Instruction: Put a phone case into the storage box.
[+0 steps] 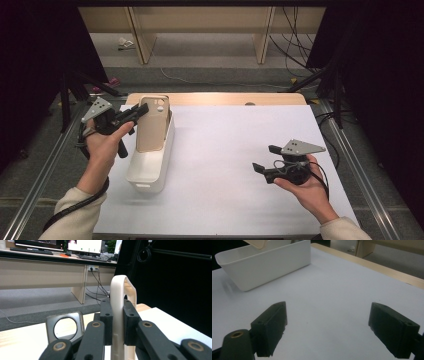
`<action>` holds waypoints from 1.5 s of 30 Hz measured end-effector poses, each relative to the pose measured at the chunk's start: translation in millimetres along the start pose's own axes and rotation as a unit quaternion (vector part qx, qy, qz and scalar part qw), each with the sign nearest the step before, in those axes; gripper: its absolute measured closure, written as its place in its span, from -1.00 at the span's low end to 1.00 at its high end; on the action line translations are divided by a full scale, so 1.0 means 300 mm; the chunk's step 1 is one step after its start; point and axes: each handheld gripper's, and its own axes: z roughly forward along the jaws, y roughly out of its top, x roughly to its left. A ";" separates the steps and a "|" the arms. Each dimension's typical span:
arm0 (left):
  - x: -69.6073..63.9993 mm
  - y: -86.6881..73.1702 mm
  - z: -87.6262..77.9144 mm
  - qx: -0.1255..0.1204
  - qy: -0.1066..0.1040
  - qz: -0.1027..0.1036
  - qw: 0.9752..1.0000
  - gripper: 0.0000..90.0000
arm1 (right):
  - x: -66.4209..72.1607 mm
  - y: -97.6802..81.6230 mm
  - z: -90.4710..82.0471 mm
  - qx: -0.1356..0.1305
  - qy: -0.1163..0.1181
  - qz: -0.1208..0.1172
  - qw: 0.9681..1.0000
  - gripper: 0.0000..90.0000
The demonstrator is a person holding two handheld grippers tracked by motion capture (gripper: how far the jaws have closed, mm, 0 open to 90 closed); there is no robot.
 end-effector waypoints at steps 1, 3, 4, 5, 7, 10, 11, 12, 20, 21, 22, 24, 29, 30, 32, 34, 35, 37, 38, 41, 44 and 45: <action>0.002 0.000 -0.001 -0.001 0.000 -0.001 1.000 0.80 | 0.000 0.000 0.000 0.000 0.000 0.000 1.000 -0.64; 0.005 0.001 -0.002 -0.002 0.001 0.000 1.000 0.80 | -0.001 -0.001 -0.002 0.000 -0.001 0.001 1.000 -0.64; 0.006 0.001 -0.003 -0.002 0.001 0.000 1.000 0.80 | -0.002 -0.001 -0.002 -0.002 -0.001 0.002 1.000 -0.64; 0.007 0.001 -0.003 -0.002 0.001 -0.001 1.000 0.80 | -0.002 -0.001 -0.003 -0.002 -0.001 0.002 1.000 -0.64; 0.009 0.001 -0.004 -0.003 0.002 0.000 1.000 0.80 | -0.003 -0.002 -0.004 -0.002 -0.001 0.003 1.000 -0.64; 0.014 0.000 -0.004 -0.005 0.002 -0.001 1.000 0.80 | -0.003 -0.003 -0.005 -0.001 -0.001 0.004 1.000 -0.64; 0.015 0.000 -0.004 -0.005 0.002 -0.001 1.000 0.80 | -0.003 -0.004 -0.005 -0.002 -0.001 0.004 1.000 -0.64; 0.016 0.000 -0.004 -0.005 0.002 0.000 1.000 0.80 | -0.003 -0.004 -0.006 -0.002 -0.001 0.004 1.000 -0.64; 0.026 -0.007 -0.001 -0.005 0.003 0.004 1.000 0.80 | -0.005 -0.006 -0.010 -0.003 -0.002 0.006 1.000 -0.64; 0.027 -0.007 -0.001 -0.005 0.003 0.004 1.000 0.80 | -0.005 -0.006 -0.011 -0.004 -0.002 0.007 1.000 -0.64; 0.027 -0.007 -0.001 -0.005 0.003 0.004 1.000 0.80 | -0.006 -0.007 -0.012 -0.005 -0.002 0.007 1.000 -0.64; 0.029 -0.007 -0.001 -0.005 0.003 0.006 1.000 0.80 | -0.006 -0.007 -0.013 -0.005 -0.003 0.008 1.000 -0.64; 0.035 -0.009 -0.001 -0.005 0.004 0.011 1.000 0.80 | -0.010 -0.009 -0.016 -0.008 -0.005 0.009 1.000 -0.64; 0.036 -0.010 -0.001 -0.005 0.004 0.010 1.000 0.80 | -0.010 -0.009 -0.016 -0.008 -0.005 0.011 1.000 -0.64; 0.036 -0.012 0.000 -0.005 0.004 0.010 1.000 0.80 | -0.013 -0.009 -0.018 -0.007 -0.007 0.011 1.000 -0.64; 0.037 -0.012 0.000 -0.005 0.004 0.011 1.000 0.80 | -0.014 -0.010 -0.020 -0.008 -0.008 0.012 1.000 -0.64; 0.038 -0.012 0.000 -0.005 0.004 0.011 1.000 0.80 | -0.014 -0.010 -0.021 -0.008 -0.008 0.012 1.000 -0.64; 0.039 -0.013 0.001 -0.004 0.004 0.013 1.000 0.80 | -0.016 -0.011 -0.022 -0.008 -0.009 0.012 1.000 -0.64; 0.040 -0.014 0.002 -0.004 0.005 0.013 1.000 0.80 | -0.017 -0.012 -0.022 -0.009 -0.009 0.013 1.000 -0.64; 0.044 -0.017 0.005 -0.003 0.006 0.014 1.000 0.80 | -0.019 -0.013 -0.024 -0.008 -0.010 0.014 1.000 -0.64; 0.046 -0.018 0.009 -0.003 0.005 0.014 1.000 0.80 | -0.020 -0.014 -0.025 -0.009 -0.010 0.014 1.000 -0.64; 0.047 -0.018 0.010 -0.003 0.005 0.015 1.000 0.80 | -0.020 -0.014 -0.026 -0.008 -0.011 0.014 1.000 -0.64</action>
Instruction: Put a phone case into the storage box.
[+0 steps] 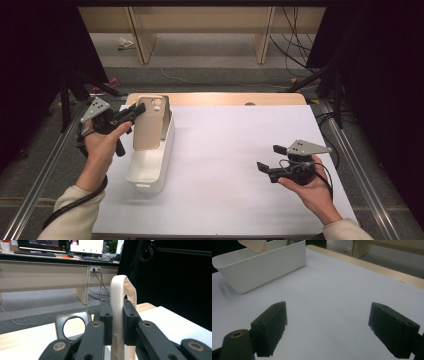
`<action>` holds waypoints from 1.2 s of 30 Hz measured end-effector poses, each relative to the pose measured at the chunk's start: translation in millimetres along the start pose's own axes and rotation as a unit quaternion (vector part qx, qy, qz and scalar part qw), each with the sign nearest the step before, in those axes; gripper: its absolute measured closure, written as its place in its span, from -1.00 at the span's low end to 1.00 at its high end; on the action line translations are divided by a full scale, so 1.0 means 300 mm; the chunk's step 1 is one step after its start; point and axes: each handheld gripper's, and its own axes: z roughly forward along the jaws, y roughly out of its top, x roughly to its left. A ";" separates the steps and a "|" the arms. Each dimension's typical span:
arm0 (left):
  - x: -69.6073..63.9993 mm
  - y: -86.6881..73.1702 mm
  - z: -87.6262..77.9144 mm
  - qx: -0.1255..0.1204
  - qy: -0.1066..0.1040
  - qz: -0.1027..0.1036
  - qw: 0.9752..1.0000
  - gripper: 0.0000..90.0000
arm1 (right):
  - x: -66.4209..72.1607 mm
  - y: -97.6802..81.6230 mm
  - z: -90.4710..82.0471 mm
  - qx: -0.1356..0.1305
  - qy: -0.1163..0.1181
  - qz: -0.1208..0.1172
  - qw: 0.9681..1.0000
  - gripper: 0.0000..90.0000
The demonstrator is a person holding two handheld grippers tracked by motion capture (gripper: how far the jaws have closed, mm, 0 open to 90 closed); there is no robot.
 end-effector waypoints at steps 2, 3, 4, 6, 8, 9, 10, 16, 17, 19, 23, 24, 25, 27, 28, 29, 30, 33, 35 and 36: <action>0.001 0.002 0.003 0.000 -0.001 0.002 1.000 0.80 | -0.001 0.000 -0.001 -0.001 -0.001 0.001 1.000 -0.64; 0.002 0.002 0.005 -0.001 -0.001 0.002 1.000 0.80 | -0.002 -0.001 -0.002 -0.001 0.000 0.001 1.000 -0.64; 0.003 0.003 0.007 -0.001 -0.001 0.002 1.000 0.80 | -0.003 -0.001 -0.002 -0.001 -0.001 0.002 1.000 -0.64; 0.006 0.003 0.011 -0.001 -0.001 0.001 1.000 0.80 | -0.003 -0.002 -0.003 -0.001 -0.002 0.002 1.000 -0.64; 0.010 0.002 0.016 0.000 -0.001 0.001 1.000 0.80 | -0.004 -0.002 -0.004 -0.001 -0.002 0.003 1.000 -0.64; 0.011 0.001 0.018 0.001 -0.001 0.001 1.000 0.80 | -0.004 -0.003 -0.004 -0.002 -0.002 0.004 1.000 -0.64; 0.012 0.001 0.021 0.002 0.000 0.002 1.000 0.80 | -0.005 -0.003 -0.005 -0.001 -0.002 0.005 1.000 -0.64; 0.024 0.000 0.028 0.003 0.003 0.001 1.000 0.80 | -0.007 -0.004 -0.007 -0.002 -0.003 0.005 1.000 -0.64; 0.026 -0.001 0.030 0.004 0.003 0.000 1.000 0.80 | -0.006 -0.004 -0.007 -0.001 -0.003 0.005 1.000 -0.64; 0.033 -0.004 0.034 0.005 0.004 -0.005 1.000 0.80 | -0.006 -0.003 -0.008 -0.002 -0.003 0.005 1.000 -0.64; 0.045 -0.008 0.042 0.007 0.009 -0.007 1.000 0.80 | -0.008 -0.005 -0.009 -0.002 -0.004 0.006 1.000 -0.64; 0.048 -0.008 0.044 0.008 0.009 -0.006 1.000 0.80 | -0.008 -0.005 -0.009 -0.002 -0.004 0.006 1.000 -0.64; 0.049 -0.007 0.047 0.008 0.010 -0.006 1.000 0.80 | -0.008 -0.005 -0.009 -0.002 -0.004 0.006 1.000 -0.64; 0.052 -0.007 0.052 0.009 0.010 -0.006 1.000 0.80 | -0.008 -0.005 -0.008 -0.001 -0.004 0.005 1.000 -0.64; 0.053 -0.007 0.055 0.010 0.011 -0.006 1.000 0.80 | -0.008 -0.005 -0.009 -0.001 -0.003 0.005 1.000 -0.64; 0.054 -0.007 0.059 0.011 0.011 -0.006 1.000 0.80 | -0.008 -0.005 -0.009 -0.002 -0.004 0.006 1.000 -0.64; 0.056 -0.006 0.061 0.012 0.012 -0.005 1.000 0.80 | -0.008 -0.005 -0.009 -0.002 -0.004 0.006 1.000 -0.64; 0.059 -0.004 0.069 0.012 0.012 -0.005 1.000 0.80 | -0.008 -0.005 -0.009 -0.002 -0.003 0.006 1.000 -0.64; 0.061 -0.001 0.075 0.012 0.012 -0.005 1.000 0.80 | -0.008 -0.005 -0.009 -0.002 -0.003 0.006 1.000 -0.64; 0.062 0.000 0.078 0.013 0.011 -0.004 1.000 0.80 | -0.008 -0.005 -0.008 -0.003 -0.002 0.006 1.000 -0.64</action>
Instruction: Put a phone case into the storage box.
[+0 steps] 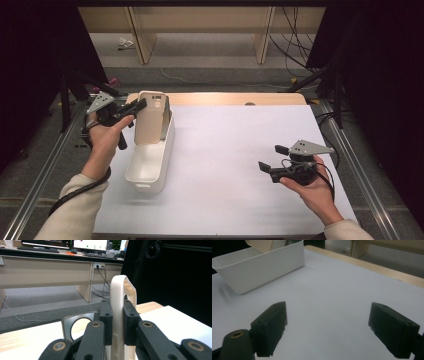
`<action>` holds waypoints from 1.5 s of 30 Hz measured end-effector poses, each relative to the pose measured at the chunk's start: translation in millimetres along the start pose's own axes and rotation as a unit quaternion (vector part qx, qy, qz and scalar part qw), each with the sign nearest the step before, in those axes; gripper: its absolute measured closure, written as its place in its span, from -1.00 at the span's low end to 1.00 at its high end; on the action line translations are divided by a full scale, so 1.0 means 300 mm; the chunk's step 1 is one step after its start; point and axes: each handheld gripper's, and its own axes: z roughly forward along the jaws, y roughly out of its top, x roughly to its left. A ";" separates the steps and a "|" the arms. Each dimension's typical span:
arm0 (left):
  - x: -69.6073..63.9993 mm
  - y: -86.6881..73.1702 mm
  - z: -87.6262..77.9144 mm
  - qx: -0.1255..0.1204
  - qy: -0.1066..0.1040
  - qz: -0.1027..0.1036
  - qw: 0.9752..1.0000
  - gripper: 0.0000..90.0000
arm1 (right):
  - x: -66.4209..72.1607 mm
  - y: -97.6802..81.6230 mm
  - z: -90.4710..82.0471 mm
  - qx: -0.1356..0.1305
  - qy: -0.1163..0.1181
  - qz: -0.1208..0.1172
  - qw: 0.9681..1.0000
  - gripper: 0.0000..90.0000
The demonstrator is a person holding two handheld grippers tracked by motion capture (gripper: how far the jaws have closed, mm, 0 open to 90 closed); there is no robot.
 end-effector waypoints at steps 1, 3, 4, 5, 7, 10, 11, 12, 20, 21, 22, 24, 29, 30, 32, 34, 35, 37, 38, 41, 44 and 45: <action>0.001 0.001 0.003 0.000 0.000 -0.001 1.000 0.80 | 0.000 0.000 0.000 0.001 0.000 0.000 1.000 -0.64; 0.004 0.005 0.009 0.000 0.001 -0.001 1.000 0.80 | 0.000 0.000 0.000 0.001 0.000 0.000 1.000 -0.64; 0.006 0.006 0.012 0.000 0.002 -0.001 1.000 0.80 | 0.000 0.000 0.000 0.000 -0.001 0.000 1.000 -0.64; 0.008 0.007 0.015 0.000 0.002 -0.001 1.000 0.80 | 0.000 0.000 -0.001 0.000 -0.001 0.000 1.000 -0.64; 0.010 0.008 0.021 0.000 0.003 -0.002 1.000 0.80 | -0.001 0.000 0.000 0.000 0.000 0.000 1.000 -0.64; 0.014 0.009 0.029 0.002 0.004 -0.003 1.000 0.80 | -0.001 0.000 0.000 0.000 0.000 0.000 1.000 -0.64; 0.015 0.009 0.032 0.003 0.004 -0.003 1.000 0.80 | -0.001 0.000 0.000 0.000 0.000 0.000 1.000 -0.64; 0.016 0.009 0.035 0.003 0.005 -0.004 1.000 0.80 | -0.001 0.000 0.000 -0.001 0.000 0.001 1.000 -0.64; 0.029 0.003 0.057 0.008 0.007 -0.007 1.000 0.80 | -0.001 -0.001 0.000 0.001 0.001 0.000 1.000 -0.64; 0.032 0.002 0.060 0.008 0.008 -0.009 1.000 0.80 | -0.001 -0.001 0.000 0.001 0.002 0.000 1.000 -0.64; 0.034 0.001 0.062 0.008 0.009 -0.010 1.000 0.80 | -0.001 -0.001 0.000 0.000 0.001 0.000 1.000 -0.64; 0.038 -0.002 0.068 0.011 0.009 -0.011 1.000 0.80 | -0.002 -0.001 0.000 0.001 0.002 0.001 1.000 -0.64; 0.045 -0.013 0.082 0.015 0.009 -0.015 1.000 0.79 | -0.002 -0.001 0.001 0.000 0.002 0.001 1.000 -0.64; 0.046 -0.015 0.085 0.016 0.009 -0.015 1.000 0.80 | -0.002 -0.001 0.001 0.000 0.001 0.001 1.000 -0.64; 0.049 -0.019 0.090 0.019 0.009 -0.016 1.000 0.79 | -0.002 -0.002 0.001 0.000 0.002 0.001 1.000 -0.64; 0.052 -0.022 0.095 0.021 0.009 -0.015 1.000 0.79 | -0.002 -0.002 0.001 0.000 0.002 0.001 1.000 -0.64; 0.054 -0.024 0.098 0.022 0.008 -0.015 1.000 0.79 | -0.002 -0.002 0.001 0.000 0.002 0.001 1.000 -0.64; 0.056 -0.027 0.102 0.022 0.008 -0.017 1.000 0.79 | -0.003 -0.002 0.001 0.001 0.002 0.001 1.000 -0.64; 0.057 -0.028 0.104 0.023 0.007 -0.017 1.000 0.79 | -0.003 -0.002 0.001 0.001 0.002 0.001 1.000 -0.64; 0.059 -0.032 0.110 0.025 0.005 -0.020 0.999 0.79 | -0.002 -0.002 0.001 0.000 0.002 0.000 1.000 -0.64; 0.064 -0.037 0.116 0.028 0.005 -0.022 0.999 0.79 | -0.002 -0.002 0.002 0.001 0.003 0.001 1.000 -0.64; 0.067 -0.039 0.118 0.029 0.006 -0.022 0.999 0.79 | -0.003 -0.002 0.002 0.001 0.003 0.001 1.000 -0.64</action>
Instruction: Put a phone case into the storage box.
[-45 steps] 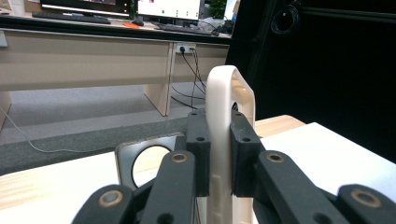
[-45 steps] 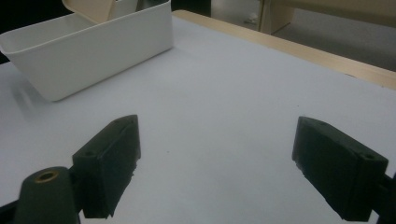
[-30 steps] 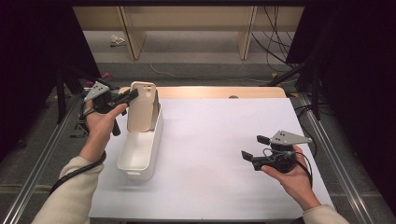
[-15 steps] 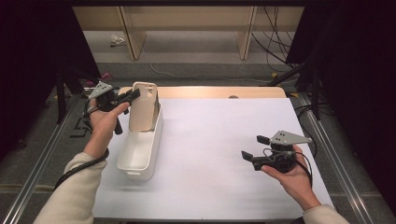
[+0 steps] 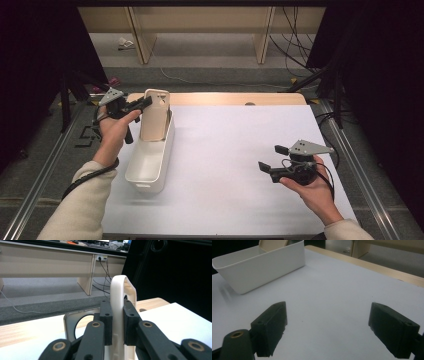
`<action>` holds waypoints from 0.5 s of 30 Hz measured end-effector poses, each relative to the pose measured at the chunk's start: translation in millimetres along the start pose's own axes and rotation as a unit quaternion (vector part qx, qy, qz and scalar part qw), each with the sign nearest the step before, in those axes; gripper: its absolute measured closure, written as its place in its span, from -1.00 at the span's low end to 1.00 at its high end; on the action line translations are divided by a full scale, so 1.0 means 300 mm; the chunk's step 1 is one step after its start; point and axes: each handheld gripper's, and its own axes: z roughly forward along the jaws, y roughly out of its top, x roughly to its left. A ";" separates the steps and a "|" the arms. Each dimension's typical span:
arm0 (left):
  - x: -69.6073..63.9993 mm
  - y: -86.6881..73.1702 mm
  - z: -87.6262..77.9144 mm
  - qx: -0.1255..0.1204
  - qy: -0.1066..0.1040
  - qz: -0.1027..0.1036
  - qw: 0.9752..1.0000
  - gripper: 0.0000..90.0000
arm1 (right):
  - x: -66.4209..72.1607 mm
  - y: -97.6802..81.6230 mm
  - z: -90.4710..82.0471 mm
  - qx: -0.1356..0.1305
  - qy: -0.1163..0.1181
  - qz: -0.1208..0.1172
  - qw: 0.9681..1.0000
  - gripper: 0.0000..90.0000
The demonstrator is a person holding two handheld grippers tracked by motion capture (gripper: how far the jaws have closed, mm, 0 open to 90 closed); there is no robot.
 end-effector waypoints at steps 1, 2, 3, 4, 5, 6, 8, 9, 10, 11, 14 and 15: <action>0.002 -0.001 0.002 0.001 0.001 -0.001 1.000 0.79 | 0.000 0.000 0.000 0.000 0.000 0.000 1.000 -0.64; 0.005 -0.003 0.003 0.002 0.001 -0.002 1.000 0.79 | 0.000 0.000 0.000 0.000 0.000 0.000 1.000 -0.64; 0.007 -0.004 0.005 0.002 0.002 -0.003 1.000 0.79 | 0.000 0.000 0.000 0.000 0.001 0.000 1.000 -0.64; 0.009 -0.006 0.006 0.003 0.002 -0.003 1.000 0.79 | 0.000 0.000 0.001 0.000 0.001 0.000 1.000 -0.64; 0.009 -0.007 0.008 0.004 0.002 -0.003 1.000 0.79 | 0.000 0.000 0.001 0.000 0.001 0.000 1.000 -0.64; 0.010 -0.008 0.010 0.005 0.002 -0.003 1.000 0.79 | 0.000 0.000 0.001 0.000 0.001 -0.001 1.000 -0.64; 0.010 -0.010 0.015 0.007 0.001 -0.004 1.000 0.79 | -0.001 0.000 0.001 0.000 0.001 0.000 1.000 -0.64; 0.010 -0.010 0.017 0.008 0.001 -0.003 1.000 0.79 | -0.001 0.000 0.001 0.000 0.001 0.000 1.000 -0.64; 0.009 -0.010 0.019 0.008 0.001 -0.003 1.000 0.79 | 0.000 -0.001 0.001 0.001 0.001 0.000 1.000 -0.64; 0.009 -0.010 0.021 0.008 0.000 -0.003 1.000 0.79 | 0.000 -0.001 0.002 0.001 0.002 0.001 1.000 -0.64; 0.009 -0.010 0.028 0.011 0.000 -0.002 1.000 0.79 | -0.001 -0.001 0.002 0.002 0.002 0.001 1.000 -0.64; 0.009 -0.011 0.029 0.012 0.000 -0.002 1.000 0.79 | -0.001 -0.001 0.002 0.002 0.002 0.001 1.000 -0.64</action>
